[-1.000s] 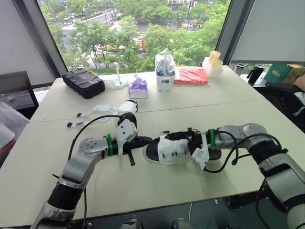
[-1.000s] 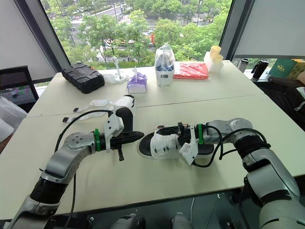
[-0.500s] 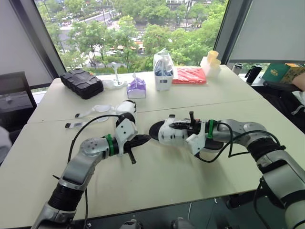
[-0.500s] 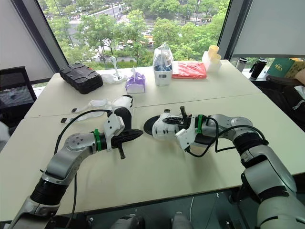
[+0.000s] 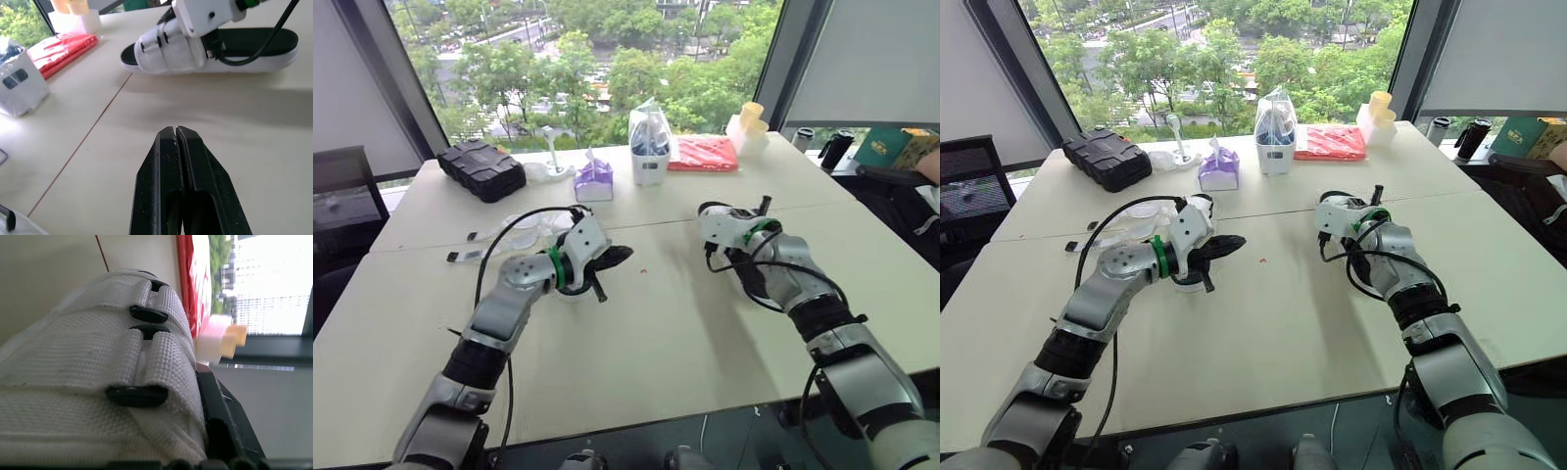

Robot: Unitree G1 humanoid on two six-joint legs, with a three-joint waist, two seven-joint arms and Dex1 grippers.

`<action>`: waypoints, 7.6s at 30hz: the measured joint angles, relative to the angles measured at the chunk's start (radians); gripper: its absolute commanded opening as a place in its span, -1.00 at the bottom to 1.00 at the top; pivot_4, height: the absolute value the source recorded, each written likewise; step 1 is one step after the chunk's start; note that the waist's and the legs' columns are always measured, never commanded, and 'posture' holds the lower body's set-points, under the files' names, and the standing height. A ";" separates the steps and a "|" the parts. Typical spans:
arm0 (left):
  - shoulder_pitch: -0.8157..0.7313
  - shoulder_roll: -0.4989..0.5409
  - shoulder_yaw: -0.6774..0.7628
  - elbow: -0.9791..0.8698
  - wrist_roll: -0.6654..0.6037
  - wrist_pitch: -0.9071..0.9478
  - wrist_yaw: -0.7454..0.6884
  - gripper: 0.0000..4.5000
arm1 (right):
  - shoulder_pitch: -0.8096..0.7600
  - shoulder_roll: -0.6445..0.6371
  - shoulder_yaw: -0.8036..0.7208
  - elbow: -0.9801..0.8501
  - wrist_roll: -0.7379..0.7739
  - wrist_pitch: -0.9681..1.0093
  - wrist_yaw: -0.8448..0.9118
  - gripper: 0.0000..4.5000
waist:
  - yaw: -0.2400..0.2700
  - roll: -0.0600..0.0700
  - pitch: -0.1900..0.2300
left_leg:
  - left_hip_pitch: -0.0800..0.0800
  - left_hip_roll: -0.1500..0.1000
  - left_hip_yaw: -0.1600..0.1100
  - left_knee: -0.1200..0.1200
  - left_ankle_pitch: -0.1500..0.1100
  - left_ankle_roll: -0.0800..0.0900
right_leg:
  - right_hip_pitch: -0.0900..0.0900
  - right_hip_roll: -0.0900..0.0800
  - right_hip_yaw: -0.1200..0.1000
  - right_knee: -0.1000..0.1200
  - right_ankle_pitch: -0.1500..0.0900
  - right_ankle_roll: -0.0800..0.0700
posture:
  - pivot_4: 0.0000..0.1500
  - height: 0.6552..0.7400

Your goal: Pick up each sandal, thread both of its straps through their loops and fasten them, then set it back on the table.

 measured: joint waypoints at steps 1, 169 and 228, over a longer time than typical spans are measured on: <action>0.000 -0.001 0.000 0.009 0.002 -0.004 -0.001 -1.00 | -0.003 0.005 0.000 0.022 0.001 0.026 -0.016 -0.98 | 0.000 0.000 0.000 | -0.001 0.000 0.000 0.000 0.000 -0.001 | -0.001 0.000 0.000 0.000 0.000 0.000 | 1.00 1.00; 0.082 -0.048 0.338 0.252 -0.656 0.577 0.216 1.00 | 0.336 -0.073 -0.049 -0.397 0.982 -0.219 1.087 -0.97 | 0.000 -0.003 -0.002 | -0.011 0.002 -0.001 0.021 -0.003 0.004 | -0.006 0.001 -0.002 0.007 0.004 0.000 | 1.00 1.00; 0.159 0.199 -0.227 -0.232 -0.090 -0.504 -0.681 0.06 | 0.238 -0.044 0.012 -0.284 0.918 -0.331 1.207 -1.00 | 0.002 -0.001 -0.004 | -0.010 0.003 0.000 0.017 -0.005 0.003 | -0.004 -0.001 0.000 0.003 0.003 -0.004 | 1.00 1.00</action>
